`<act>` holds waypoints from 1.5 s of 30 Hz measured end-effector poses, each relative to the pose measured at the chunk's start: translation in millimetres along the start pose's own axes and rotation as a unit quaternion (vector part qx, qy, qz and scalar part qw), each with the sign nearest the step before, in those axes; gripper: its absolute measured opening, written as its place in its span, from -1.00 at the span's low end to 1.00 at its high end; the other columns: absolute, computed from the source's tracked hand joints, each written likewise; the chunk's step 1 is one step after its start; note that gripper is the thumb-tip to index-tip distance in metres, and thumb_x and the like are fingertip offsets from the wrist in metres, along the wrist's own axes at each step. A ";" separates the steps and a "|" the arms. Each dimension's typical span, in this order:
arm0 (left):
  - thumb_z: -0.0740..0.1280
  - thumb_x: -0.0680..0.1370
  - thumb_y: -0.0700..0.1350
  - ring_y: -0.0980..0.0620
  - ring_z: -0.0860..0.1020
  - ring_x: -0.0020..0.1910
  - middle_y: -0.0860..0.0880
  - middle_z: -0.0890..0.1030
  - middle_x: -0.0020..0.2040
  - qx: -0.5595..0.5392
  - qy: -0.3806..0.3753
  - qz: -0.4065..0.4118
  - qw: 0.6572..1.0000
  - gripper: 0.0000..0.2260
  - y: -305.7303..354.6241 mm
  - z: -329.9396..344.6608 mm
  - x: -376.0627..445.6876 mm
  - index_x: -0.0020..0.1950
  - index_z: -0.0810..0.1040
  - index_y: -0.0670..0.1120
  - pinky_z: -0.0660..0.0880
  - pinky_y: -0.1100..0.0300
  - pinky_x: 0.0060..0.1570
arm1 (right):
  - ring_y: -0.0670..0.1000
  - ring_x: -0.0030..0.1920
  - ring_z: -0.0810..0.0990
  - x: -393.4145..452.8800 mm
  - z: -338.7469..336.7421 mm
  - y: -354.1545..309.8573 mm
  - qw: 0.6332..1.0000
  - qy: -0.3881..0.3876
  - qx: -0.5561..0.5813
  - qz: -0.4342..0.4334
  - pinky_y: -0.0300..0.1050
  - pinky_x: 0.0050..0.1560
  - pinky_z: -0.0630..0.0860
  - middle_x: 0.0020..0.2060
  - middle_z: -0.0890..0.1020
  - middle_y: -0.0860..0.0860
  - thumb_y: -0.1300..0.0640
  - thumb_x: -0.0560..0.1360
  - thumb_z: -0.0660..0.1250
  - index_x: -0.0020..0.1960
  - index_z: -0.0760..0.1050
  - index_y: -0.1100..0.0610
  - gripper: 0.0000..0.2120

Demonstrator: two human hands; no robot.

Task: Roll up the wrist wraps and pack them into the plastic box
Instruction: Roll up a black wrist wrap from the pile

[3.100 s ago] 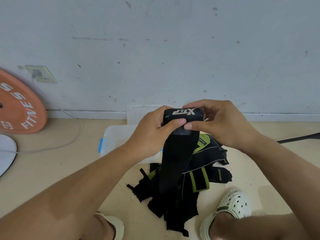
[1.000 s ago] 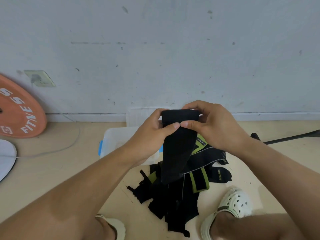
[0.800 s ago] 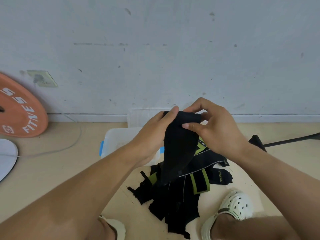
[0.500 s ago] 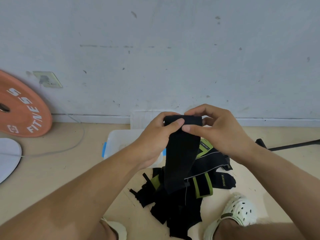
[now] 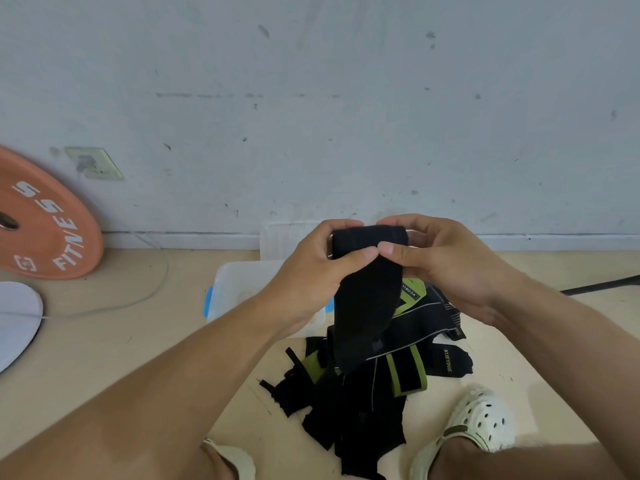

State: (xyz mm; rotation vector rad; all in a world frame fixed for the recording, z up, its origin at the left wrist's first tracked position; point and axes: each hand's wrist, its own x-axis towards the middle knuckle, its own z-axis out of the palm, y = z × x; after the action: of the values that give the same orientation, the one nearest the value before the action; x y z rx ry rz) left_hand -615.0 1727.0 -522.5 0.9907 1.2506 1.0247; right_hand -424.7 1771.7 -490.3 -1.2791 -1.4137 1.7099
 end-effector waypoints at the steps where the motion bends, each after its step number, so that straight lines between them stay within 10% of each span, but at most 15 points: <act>1: 0.46 0.58 -0.07 -0.04 0.63 0.25 -0.06 0.65 0.23 0.000 0.000 -0.002 1.000 -0.66 -0.8 -0.5 0.9 0.34 0.55 0.01 0.57 -0.08 0.32 | 0.10 0.04 0.75 -0.2 0.1 -0.3 1.000 0.004 0.000 0.001 -0.17 0.00 0.69 0.05 0.74 0.15 0.26 0.53 0.46 0.25 0.61 0.14 -0.70; 25: 0.43 0.60 -0.13 -0.01 0.66 0.24 -0.03 0.72 0.19 0.028 -0.017 0.000 0.999 -0.70 0.6 -6.1 1.5 0.35 0.62 -0.08 0.52 -0.08 0.37 | 0.08 0.03 0.74 -2.4 -1.1 1.8 0.996 0.020 -0.077 -0.043 -0.15 0.06 0.66 0.03 0.75 0.02 0.24 0.47 0.53 0.16 0.68 0.07 -0.72; 40: 0.21 0.65 0.26 -0.07 0.68 0.21 -0.02 0.70 0.21 -0.017 -0.037 -0.117 0.992 -0.56 13.0 2.3 -3.9 0.39 0.57 0.05 0.55 -0.15 0.33 | -0.16 -0.17 0.67 -4.4 5.3 2.6 0.982 0.066 -0.135 -0.117 -0.27 -0.15 0.63 -0.06 0.75 0.04 0.31 0.39 0.60 0.06 0.71 -0.07 -0.64; 45: 0.22 0.64 0.29 -0.10 0.70 0.17 -0.06 0.73 0.16 -0.038 -0.034 -0.148 0.988 -0.57 13.6 -0.2 -4.3 0.30 0.63 0.06 0.55 -0.15 0.33 | 0.08 -0.07 0.72 -1.9 8.2 6.6 0.982 0.070 -0.125 -0.124 -0.12 -0.02 0.69 -0.01 0.71 0.12 0.29 0.37 0.61 0.02 0.72 -0.11 -0.63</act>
State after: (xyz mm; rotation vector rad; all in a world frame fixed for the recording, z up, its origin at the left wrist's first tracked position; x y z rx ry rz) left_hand -616.1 1726.3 -508.3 0.7487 1.2490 0.7939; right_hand -430.5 1764.9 -496.1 -1.2629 -1.6637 1.2849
